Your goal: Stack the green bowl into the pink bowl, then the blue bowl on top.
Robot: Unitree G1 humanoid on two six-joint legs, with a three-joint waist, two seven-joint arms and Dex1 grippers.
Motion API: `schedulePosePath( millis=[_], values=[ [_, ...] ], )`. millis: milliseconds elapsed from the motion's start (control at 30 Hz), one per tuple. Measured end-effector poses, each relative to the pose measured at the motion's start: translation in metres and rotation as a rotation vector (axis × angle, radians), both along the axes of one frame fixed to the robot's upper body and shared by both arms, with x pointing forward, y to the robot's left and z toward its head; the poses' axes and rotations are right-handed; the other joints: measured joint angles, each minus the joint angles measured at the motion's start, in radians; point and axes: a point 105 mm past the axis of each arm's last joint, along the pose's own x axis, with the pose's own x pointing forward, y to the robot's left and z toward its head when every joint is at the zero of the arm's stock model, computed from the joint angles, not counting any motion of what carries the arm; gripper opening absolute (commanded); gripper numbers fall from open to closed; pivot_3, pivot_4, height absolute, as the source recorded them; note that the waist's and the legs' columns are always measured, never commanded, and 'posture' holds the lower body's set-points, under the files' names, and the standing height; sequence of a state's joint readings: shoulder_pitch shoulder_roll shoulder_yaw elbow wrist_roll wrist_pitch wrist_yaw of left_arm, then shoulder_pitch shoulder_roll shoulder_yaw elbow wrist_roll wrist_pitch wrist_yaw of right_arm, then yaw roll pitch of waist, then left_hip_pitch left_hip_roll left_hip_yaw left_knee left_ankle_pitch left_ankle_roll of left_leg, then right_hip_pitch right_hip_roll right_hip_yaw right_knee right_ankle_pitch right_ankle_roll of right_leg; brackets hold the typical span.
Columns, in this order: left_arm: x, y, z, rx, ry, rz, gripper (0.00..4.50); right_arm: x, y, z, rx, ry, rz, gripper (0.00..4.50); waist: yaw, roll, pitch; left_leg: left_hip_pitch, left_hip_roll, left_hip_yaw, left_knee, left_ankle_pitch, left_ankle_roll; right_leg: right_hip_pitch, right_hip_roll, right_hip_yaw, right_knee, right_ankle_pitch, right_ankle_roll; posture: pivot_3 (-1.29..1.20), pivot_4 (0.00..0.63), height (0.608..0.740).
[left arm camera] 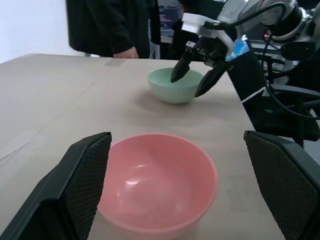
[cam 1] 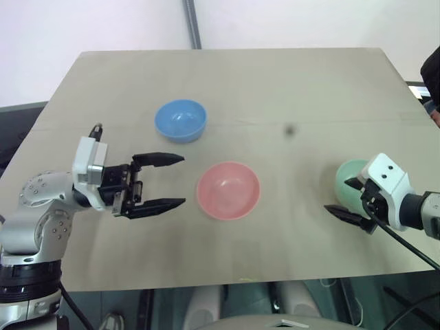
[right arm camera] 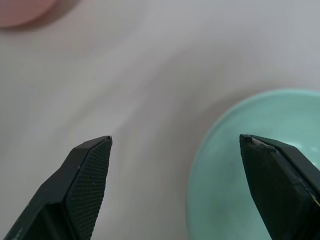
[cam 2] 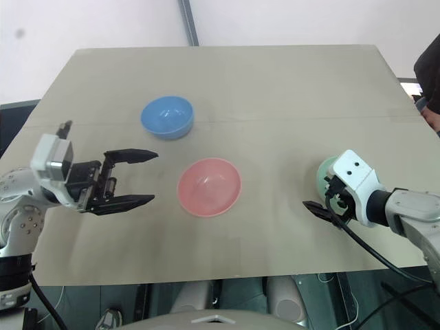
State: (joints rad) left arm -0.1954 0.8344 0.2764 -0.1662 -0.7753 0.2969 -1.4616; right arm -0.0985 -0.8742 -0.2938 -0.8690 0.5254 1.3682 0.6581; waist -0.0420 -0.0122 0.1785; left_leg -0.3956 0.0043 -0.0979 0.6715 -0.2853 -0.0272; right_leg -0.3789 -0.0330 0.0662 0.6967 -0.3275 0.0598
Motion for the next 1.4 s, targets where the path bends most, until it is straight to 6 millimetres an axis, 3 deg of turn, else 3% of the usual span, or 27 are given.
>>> schedulePosePath(
  millis=[33, 167, 400, 533, 600, 767, 833, 967, 1133, 1400],
  values=[
    [0.001, -0.001, 0.000, 0.002, 0.003, -0.006, 4.50, 0.001, -0.003, -0.003, -0.011, 0.003, -0.024, 4.41, 0.001, 0.000, 0.000, 0.000, 0.000, 0.000, 0.000, 0.000, 0.000, 0.000, 0.000, 0.000, 0.000, 0.000, 0.000, 0.00, 0.150, 0.740],
    [0.003, -0.003, 0.003, 0.002, -0.013, -0.014, 4.50, 0.007, -0.009, -0.013, -0.021, 0.017, -0.086, 3.49, 0.000, 0.000, 0.000, -0.001, 0.000, 0.000, 0.000, 0.000, 0.000, 0.000, 0.000, 0.000, -0.001, 0.000, 0.000, 0.00, 0.150, 0.740],
    [0.001, -0.002, 0.002, 0.009, -0.008, -0.026, 4.50, 0.014, -0.009, -0.018, -0.061, -0.002, -0.062, 0.16, 0.000, 0.000, 0.000, -0.001, 0.000, 0.000, 0.000, 0.000, 0.000, 0.000, 0.000, -0.001, -0.001, 0.000, 0.000, 0.00, 0.150, 0.740],
    [-0.004, 0.001, -0.004, 0.034, 0.020, -0.039, 4.50, 0.019, 0.002, -0.008, -0.083, -0.098, 0.055, 0.08, -0.002, 0.000, 0.000, -0.001, 0.000, 0.000, 0.000, 0.000, 0.000, 0.000, 0.000, 0.000, -0.001, 0.000, 0.000, 0.00, 0.150, 0.740],
    [-0.007, 0.004, -0.005, 0.055, 0.029, -0.050, 4.50, 0.017, 0.020, 0.002, -0.040, -0.155, 0.182, 0.08, -0.002, 0.000, 0.000, -0.001, 0.001, 0.000, 0.000, 0.000, 0.000, 0.000, 0.000, 0.000, -0.001, 0.000, 0.000, 0.00, 0.150, 0.740],
    [-0.006, 0.018, -0.007, 0.081, 0.040, -0.009, 4.50, 0.004, 0.081, 0.050, 0.100, -0.324, 0.585, 0.08, -0.003, 0.000, 0.000, 0.000, 0.002, -0.001, 0.000, 0.000, 0.000, 0.000, 0.000, -0.001, -0.001, 0.000, 0.000, 0.00, 0.150, 0.740],
    [-0.002, 0.025, -0.008, 0.071, 0.049, 0.031, 4.50, -0.004, 0.097, 0.058, 0.132, -0.344, 0.710, 0.08, 0.000, 0.000, 0.000, 0.000, 0.002, -0.003, 0.000, 0.000, 0.000, 0.000, 0.000, -0.002, -0.001, 0.000, 0.000, 0.00, 0.150, 0.740],
    [0.001, 0.039, -0.021, 0.089, 0.090, 0.109, 4.50, -0.012, 0.113, 0.057, 0.151, -0.317, 0.883, 0.08, 0.002, 0.000, 0.000, -0.002, 0.001, -0.003, 0.001, 0.000, 0.000, 0.000, -0.002, -0.002, -0.002, 0.000, 0.000, 0.00, 0.150, 0.740],
    [0.001, 0.049, -0.027, 0.096, 0.106, 0.188, 4.50, -0.016, 0.130, 0.036, 0.134, -0.282, 1.126, 0.08, -0.003, 0.000, 0.000, -0.001, 0.002, -0.003, 0.001, 0.000, 0.000, -0.001, 0.000, -0.002, 0.000, 0.000, 0.000, 0.00, 0.150, 0.740],
    [-0.007, 0.052, -0.029, 0.106, 0.105, 0.238, 4.50, -0.004, 0.156, 0.034, 0.187, -0.315, 1.217, 0.08, -0.003, 0.000, 0.000, -0.001, 0.003, -0.004, 0.001, 0.002, -0.003, -0.001, -0.001, -0.002, 0.000, 0.000, 0.000, 0.00, 0.150, 0.740]
  ],
)
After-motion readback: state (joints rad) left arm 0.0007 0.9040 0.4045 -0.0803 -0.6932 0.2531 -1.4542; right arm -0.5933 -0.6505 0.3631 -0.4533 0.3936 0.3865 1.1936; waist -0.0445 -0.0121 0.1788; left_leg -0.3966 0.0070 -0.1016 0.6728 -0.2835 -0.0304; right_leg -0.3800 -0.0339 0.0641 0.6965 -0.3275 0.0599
